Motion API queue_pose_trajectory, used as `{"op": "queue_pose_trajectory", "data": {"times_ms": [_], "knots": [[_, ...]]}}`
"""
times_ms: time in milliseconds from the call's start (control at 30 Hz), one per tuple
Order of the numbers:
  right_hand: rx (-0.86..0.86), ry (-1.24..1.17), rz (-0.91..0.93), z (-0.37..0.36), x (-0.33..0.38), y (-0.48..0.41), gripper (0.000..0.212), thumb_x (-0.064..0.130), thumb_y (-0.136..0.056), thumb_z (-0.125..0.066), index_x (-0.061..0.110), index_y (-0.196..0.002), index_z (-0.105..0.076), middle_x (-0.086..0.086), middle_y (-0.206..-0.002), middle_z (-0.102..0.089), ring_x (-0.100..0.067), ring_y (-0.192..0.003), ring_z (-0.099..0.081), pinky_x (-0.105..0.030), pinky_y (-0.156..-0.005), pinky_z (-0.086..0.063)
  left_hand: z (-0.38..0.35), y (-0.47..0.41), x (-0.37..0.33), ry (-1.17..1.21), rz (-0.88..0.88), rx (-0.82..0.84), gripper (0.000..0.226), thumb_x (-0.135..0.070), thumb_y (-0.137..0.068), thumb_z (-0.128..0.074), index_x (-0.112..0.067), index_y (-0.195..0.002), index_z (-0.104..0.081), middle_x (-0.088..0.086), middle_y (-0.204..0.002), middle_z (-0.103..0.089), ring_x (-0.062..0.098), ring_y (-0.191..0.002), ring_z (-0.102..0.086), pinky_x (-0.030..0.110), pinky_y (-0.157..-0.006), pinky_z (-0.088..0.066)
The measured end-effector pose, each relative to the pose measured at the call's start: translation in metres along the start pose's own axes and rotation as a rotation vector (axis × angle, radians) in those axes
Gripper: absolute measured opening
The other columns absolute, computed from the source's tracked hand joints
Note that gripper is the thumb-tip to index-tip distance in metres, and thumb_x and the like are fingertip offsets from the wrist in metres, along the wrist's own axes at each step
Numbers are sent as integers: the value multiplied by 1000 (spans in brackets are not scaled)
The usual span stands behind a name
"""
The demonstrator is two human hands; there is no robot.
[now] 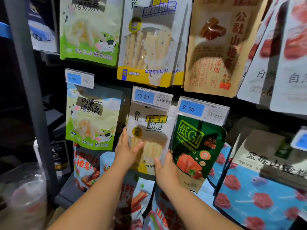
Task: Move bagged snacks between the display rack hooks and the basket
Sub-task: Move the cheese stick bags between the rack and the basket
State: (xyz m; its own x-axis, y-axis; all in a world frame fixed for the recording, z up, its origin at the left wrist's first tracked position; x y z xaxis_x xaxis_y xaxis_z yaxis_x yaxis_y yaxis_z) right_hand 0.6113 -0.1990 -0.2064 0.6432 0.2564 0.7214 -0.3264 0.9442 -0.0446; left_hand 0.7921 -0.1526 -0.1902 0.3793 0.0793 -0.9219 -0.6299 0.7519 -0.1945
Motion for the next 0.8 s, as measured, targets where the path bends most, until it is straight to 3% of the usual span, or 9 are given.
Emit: {"op": "queue_pose_trajectory", "data": {"times_ms": [100, 200, 367, 433, 567, 700, 800], "knots": [[24, -29, 14, 4, 2, 10, 54, 37, -104, -39, 18, -152, -22, -7, -121, -61, -28, -103, -59, -35, -81, -47, 5, 10, -6, -43, 7, -19, 86, -41, -93, -61, -25, -157, -5, 3, -164, -11, 24, -150, -13, 44, -121, -18], [59, -23, 17, 16, 4, 22, 62, 38, -105, -38, 20, -158, -11, -8, -148, -46, -29, -128, -51, -37, -98, -43, 9, 20, -13, -130, 38, -50, 84, -42, -92, -61, -21, -157, -11, 5, -163, -14, 27, -148, -15, 43, -120, -19], [75, -76, 126, 62, 16, 51, 52, 36, -105, -41, 24, -154, -27, -5, -147, -49, -23, -131, -48, -31, -102, -40, 24, 47, -51, -390, 26, -167, 74, -38, -86, -71, -9, -142, -33, 17, -142, -36, 37, -132, -33, 48, -106, -33], [67, -86, 192, 91, 16, 67, 45, 33, -104, -45, 23, -147, -41, -4, -141, -55, -18, -126, -52, -24, -98, -40, 10, 55, -63, -474, 21, -59, 66, -36, -85, -73, -5, -132, -39, 18, -132, -45, 40, -122, -44, 48, -99, -40], [5, -70, 260, 158, -10, 111, 34, 29, -101, -51, 23, -134, -55, 0, -127, -64, -12, -112, -59, -22, -90, -42, -56, 99, -90, -550, -40, 333, 43, -40, -87, -70, -13, -106, -41, 9, -97, -54, 30, -91, -55, 35, -78, -44], [-79, -53, 209, 242, -69, 160, 29, 28, -102, -52, 20, -129, -59, 4, -115, -66, -5, -94, -58, -18, -85, -44, -140, 168, -149, -577, -245, 575, 34, -38, -92, -64, -16, -94, -39, 3, -89, -53, 25, -85, -53, 31, -67, -34], [-204, 4, 100, 316, -132, 202, 27, 29, -102, -51, 23, -127, -59, 12, -105, -62, -3, -90, -58, -11, -78, -42, -218, 232, -193, -533, -348, 733, 31, -43, -94, -59, -17, -94, -41, 2, -90, -53, 24, -86, -54, 30, -69, -35]]}}
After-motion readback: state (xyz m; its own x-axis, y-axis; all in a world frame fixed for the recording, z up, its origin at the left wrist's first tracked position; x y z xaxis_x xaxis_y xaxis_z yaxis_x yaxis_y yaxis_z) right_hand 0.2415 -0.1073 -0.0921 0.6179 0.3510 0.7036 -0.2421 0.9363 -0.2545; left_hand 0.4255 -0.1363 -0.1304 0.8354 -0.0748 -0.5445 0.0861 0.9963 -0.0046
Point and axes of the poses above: each hand's wrist, its own y-axis away from the middle knuckle, its own z-axis out of the back of the hand, x = y × z, the point moved 10 cm from there along -y, towards the middle knuckle
